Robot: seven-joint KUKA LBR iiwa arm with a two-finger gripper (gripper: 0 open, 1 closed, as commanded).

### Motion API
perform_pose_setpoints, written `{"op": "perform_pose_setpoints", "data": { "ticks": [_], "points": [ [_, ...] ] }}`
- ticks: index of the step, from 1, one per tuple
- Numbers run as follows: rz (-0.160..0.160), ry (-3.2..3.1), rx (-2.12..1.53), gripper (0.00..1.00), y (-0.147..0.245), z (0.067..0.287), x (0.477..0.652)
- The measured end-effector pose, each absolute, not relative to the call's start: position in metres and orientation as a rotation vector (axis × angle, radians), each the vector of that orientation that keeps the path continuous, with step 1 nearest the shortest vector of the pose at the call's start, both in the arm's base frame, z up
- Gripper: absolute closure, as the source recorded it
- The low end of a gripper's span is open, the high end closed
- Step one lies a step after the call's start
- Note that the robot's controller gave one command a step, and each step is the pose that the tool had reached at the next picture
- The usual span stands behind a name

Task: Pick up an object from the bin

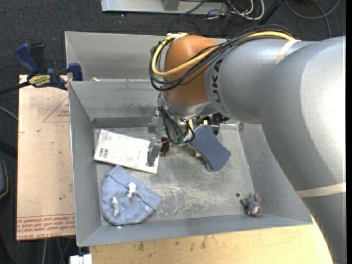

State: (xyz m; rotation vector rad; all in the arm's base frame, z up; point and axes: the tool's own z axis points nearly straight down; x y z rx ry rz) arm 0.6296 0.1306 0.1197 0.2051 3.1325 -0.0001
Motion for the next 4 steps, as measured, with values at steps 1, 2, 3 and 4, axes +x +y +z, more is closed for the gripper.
{"op": "perform_pose_setpoints", "data": {
  "ticks": [1,2,3,4],
  "points": [
    [0.000,3.131,0.080,0.00,0.218,0.072,0.603],
    [0.008,3.107,0.490,1.00,0.218,0.076,0.614],
    [0.008,3.107,0.489,1.00,0.218,0.076,0.614],
    [0.006,3.108,0.489,1.00,0.218,0.079,0.613]
  ]
}}
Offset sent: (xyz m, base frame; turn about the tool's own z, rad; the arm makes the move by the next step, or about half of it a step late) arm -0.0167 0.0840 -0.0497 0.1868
